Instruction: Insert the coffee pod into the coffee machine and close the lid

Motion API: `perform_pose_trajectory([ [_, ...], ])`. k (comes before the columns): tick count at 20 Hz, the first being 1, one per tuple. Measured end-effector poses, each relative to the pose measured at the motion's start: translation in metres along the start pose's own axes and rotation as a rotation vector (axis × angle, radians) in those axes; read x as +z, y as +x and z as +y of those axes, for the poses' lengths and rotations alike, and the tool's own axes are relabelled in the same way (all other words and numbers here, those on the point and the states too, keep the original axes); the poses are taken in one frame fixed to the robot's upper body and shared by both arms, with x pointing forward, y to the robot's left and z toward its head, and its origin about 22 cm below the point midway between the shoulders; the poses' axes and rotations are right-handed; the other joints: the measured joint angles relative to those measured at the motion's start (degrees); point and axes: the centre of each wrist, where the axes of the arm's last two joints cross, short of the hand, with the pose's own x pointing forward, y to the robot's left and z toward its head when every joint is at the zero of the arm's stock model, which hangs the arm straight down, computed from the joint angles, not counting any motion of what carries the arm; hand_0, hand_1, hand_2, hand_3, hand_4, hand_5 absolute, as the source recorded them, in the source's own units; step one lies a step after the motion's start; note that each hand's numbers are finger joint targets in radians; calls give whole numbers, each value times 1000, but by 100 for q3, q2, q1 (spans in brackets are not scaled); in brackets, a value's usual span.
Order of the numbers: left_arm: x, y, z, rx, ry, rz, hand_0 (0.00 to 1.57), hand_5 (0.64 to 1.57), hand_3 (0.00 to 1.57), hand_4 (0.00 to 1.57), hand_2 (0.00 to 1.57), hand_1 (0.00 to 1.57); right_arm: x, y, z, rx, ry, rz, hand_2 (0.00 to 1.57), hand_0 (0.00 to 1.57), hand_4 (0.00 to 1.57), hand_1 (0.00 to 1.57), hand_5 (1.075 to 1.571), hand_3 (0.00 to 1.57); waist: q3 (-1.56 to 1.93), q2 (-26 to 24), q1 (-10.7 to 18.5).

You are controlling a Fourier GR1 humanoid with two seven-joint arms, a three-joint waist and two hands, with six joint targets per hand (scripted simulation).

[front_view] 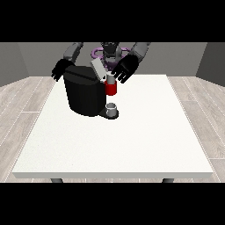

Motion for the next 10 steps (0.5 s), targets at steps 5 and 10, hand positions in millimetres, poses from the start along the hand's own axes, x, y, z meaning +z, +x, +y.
perform_pose_trajectory([
  [5, 0, -1, -4, -8, -1, -12, 1186, 1571, 1202, 515, 1269, 1186, -1, 1, 3, -4, -11, -9, 0, 0, 448, 0, 1571, 0, 1, 57, 31],
  [10, -1, 0, -3, -14, 1, 7, 1208, 1571, 1191, 493, 1265, 1208, -4, 4, -1, -1, 1, -9, 0, 0, 445, 0, 1571, 0, 0, 84, -8],
])
